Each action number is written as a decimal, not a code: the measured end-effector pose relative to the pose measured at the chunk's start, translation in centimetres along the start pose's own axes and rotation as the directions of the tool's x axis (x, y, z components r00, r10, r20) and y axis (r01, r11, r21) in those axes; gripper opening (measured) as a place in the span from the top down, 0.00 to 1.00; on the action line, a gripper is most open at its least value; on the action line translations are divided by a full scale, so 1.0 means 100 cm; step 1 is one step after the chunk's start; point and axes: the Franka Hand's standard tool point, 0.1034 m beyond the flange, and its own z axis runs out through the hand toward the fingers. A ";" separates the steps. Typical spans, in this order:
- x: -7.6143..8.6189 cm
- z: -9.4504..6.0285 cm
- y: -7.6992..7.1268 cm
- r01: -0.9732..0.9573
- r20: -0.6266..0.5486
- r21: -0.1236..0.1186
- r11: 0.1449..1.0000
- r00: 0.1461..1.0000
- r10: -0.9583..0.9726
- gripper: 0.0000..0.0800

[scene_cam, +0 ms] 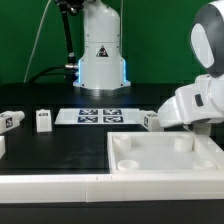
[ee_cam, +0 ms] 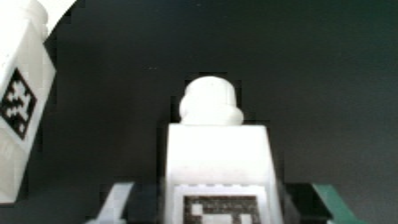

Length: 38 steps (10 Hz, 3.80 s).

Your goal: Assemble one leg

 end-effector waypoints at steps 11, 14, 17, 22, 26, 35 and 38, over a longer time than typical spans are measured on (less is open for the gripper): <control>-0.051 -0.081 -0.001 0.038 -0.331 -0.028 0.999 0.942 -0.046 0.64; -0.051 -0.109 0.026 0.094 -0.531 -0.069 0.993 0.839 -0.117 0.64; -0.058 -0.141 0.043 0.081 -0.726 -0.104 0.991 0.675 -0.132 0.64; -0.036 -0.136 0.061 0.057 -0.923 -0.157 0.986 0.346 -0.167 0.64; -0.001 -0.184 0.073 0.055 -0.941 -0.128 0.990 0.308 -0.139 0.64; 0.021 -0.208 0.090 0.051 -0.949 -0.120 0.991 0.286 -0.130 0.64; 0.036 -0.218 0.103 0.047 -0.951 -0.117 0.992 0.282 -0.126 0.64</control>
Offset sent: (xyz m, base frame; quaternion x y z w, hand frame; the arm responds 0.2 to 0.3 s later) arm -0.0059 0.0057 0.0791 0.0430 -0.0301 -0.0240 0.9983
